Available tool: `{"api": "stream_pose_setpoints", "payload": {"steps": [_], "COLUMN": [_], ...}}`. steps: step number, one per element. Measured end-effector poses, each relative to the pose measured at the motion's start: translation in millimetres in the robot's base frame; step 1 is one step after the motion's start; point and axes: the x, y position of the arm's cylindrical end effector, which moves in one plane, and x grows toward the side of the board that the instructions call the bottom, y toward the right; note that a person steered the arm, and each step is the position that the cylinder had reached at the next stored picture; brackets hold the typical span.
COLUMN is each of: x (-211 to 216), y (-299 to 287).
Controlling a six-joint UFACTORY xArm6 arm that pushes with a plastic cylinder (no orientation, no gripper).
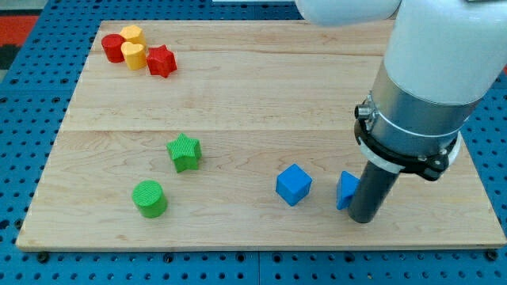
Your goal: Move the blue blocks towards the bottom right of the board
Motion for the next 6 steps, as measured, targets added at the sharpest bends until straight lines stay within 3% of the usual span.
{"api": "stream_pose_setpoints", "payload": {"steps": [1, 2, 3, 4, 5, 6], "x": [26.3, 14.0, -41.9, -58.8, -45.5, -43.9], "y": [-62.5, -121.1, -107.2, -100.6, -44.0, -70.9]}}
